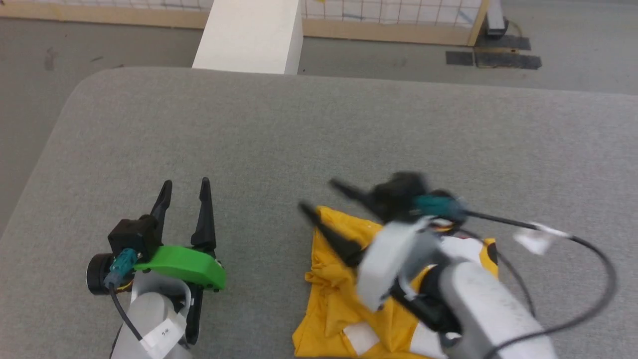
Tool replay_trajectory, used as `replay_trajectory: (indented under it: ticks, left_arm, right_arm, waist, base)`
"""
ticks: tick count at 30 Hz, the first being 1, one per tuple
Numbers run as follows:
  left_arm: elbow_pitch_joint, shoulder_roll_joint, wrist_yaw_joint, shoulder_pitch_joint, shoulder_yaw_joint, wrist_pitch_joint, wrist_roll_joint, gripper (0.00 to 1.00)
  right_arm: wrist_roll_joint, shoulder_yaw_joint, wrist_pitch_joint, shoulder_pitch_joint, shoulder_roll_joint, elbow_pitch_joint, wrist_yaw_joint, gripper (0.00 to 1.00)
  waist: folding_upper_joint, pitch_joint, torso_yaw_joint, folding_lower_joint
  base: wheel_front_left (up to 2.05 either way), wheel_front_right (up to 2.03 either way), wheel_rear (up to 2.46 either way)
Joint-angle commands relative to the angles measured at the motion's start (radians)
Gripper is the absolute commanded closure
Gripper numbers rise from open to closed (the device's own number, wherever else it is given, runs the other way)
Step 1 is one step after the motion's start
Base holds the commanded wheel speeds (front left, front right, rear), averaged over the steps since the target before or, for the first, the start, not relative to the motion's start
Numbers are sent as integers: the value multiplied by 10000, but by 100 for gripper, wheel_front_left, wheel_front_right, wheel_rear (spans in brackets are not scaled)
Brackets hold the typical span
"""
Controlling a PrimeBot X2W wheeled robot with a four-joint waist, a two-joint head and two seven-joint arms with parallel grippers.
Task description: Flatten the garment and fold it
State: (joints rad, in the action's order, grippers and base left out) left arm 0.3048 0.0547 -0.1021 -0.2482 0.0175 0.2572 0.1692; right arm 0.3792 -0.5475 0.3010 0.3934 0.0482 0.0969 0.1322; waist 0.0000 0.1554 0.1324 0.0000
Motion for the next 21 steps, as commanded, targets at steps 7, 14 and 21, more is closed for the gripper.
replay_trajectory:
  ticks: [7,14,21]
  left_arm:
    - [-96,-19,-22,456,319,45,-148,0]
    - [-187,-22,-48,650,400,45,-227,0]
    - [-192,-28,-80,709,368,45,-264,0]
  right_arm:
    - [-838,3675,-2584,-2327,21,-2103,-15,0]
    - [-889,5755,-3203,-4044,21,-1903,-15,0]
    - [722,6158,-2545,-4506,21,-226,-15,0]
  waist:
    - [0,-685,-674,0]
    - [0,-839,-920,0]
    - [0,-915,-997,0]
  base:
    - [0,0,0]
    - [0,0,0]
    - [0,0,0]
